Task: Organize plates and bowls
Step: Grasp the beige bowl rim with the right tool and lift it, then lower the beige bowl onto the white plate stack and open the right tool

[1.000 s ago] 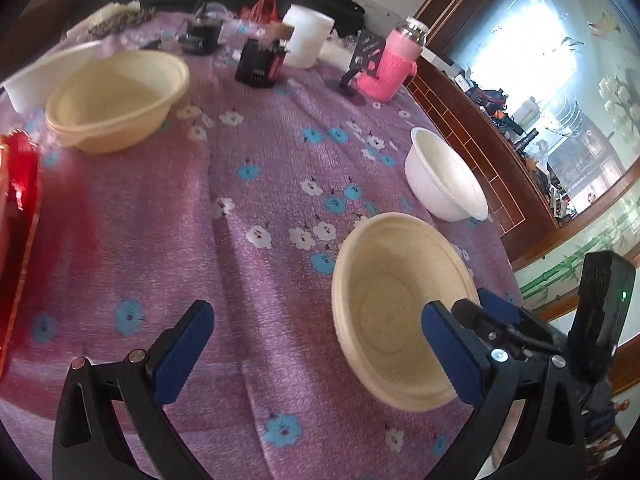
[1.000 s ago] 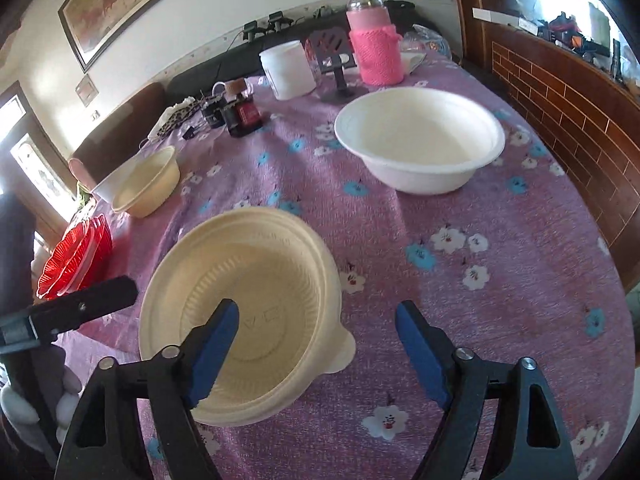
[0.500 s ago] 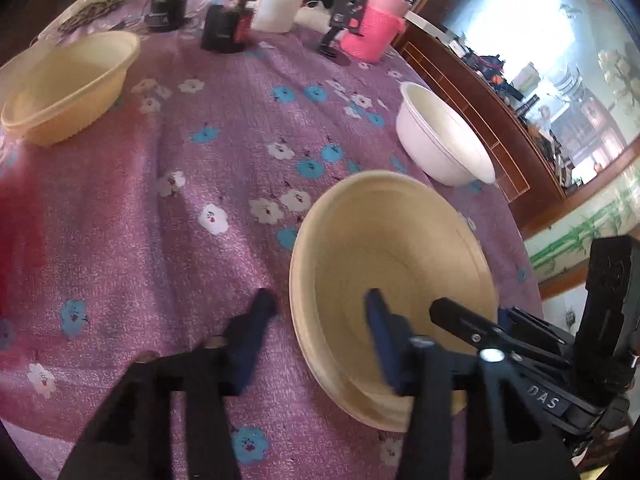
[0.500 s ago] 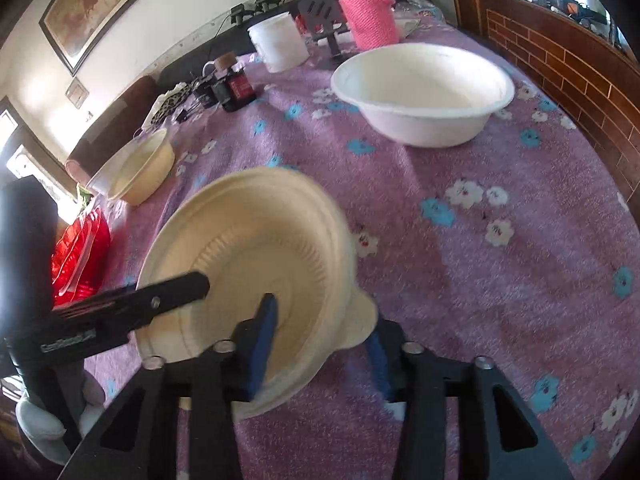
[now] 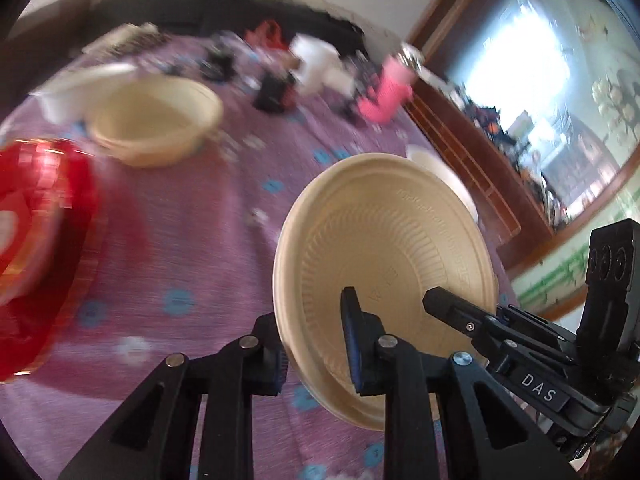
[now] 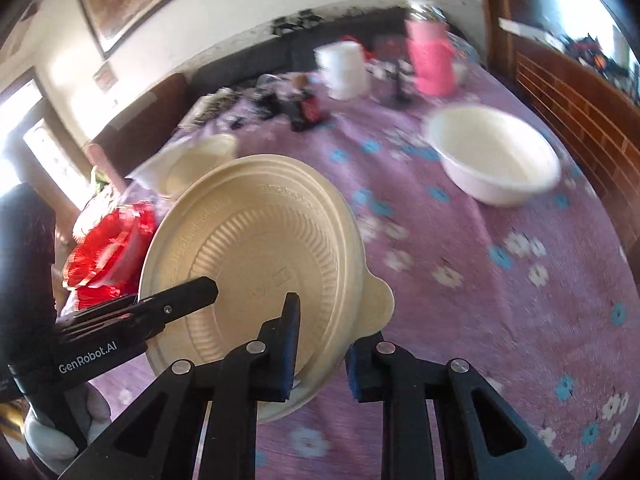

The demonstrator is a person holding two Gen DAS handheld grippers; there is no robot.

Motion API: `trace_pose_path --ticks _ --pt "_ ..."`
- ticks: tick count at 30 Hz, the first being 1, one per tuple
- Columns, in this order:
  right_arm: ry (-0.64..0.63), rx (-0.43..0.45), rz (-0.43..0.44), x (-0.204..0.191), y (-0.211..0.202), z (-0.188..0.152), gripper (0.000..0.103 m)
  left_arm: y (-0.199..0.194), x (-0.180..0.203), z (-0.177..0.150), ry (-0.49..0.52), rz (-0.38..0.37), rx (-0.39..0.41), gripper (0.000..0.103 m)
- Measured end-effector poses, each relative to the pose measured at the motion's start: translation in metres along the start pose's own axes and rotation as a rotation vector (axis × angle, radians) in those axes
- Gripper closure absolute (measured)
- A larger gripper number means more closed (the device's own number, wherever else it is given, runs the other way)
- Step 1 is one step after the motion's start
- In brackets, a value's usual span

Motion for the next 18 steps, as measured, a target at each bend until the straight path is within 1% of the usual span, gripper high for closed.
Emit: trace_pose_path --ticks 3,5,7,9,13,16,18 --pt "-0.067 0.022 0.029 -0.043 -0.004 0.015 0.082 -0.04 -0.029 0.007 -0.047 0.031 0.083 0.081" --pt "-0.13 0.038 0.052 -0.08 -0.004 0.027 0.081 -0.066 -0.05 0.012 -0.081 0.055 0.138 0.081" --pt "-0.181 0.044 0.072 -0.115 -0.001 0.037 0.081 -0.095 -0.076 0.017 -0.123 0.09 0.193 0.081" --pt "-0.224 0.041 0.091 -0.146 0.006 0.045 0.081 -0.117 -0.103 0.021 -0.163 0.13 0.233 0.081" --pt "-0.288 -0.003 0.131 -0.201 0.031 0.058 0.081 -0.141 -0.155 0.021 -0.242 0.197 0.262 0.081" --pt "-0.314 -0.052 0.148 -0.228 0.057 0.064 0.081 -0.147 -0.188 0.018 -0.292 0.232 0.257 0.081" --pt "-0.331 -0.079 0.145 -0.243 0.074 0.066 0.081 -0.146 -0.209 0.017 -0.319 0.267 0.241 0.081"
Point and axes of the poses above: each gripper's, at about its wrist camera, not at the fingertips, and y roughly the way its jaws point, x to its right, z to its top, the point moved 10 cm from there along y, roughly the way its jaws point, and after that the axes turned 12 degrees about -x, right-handed, at the moved point
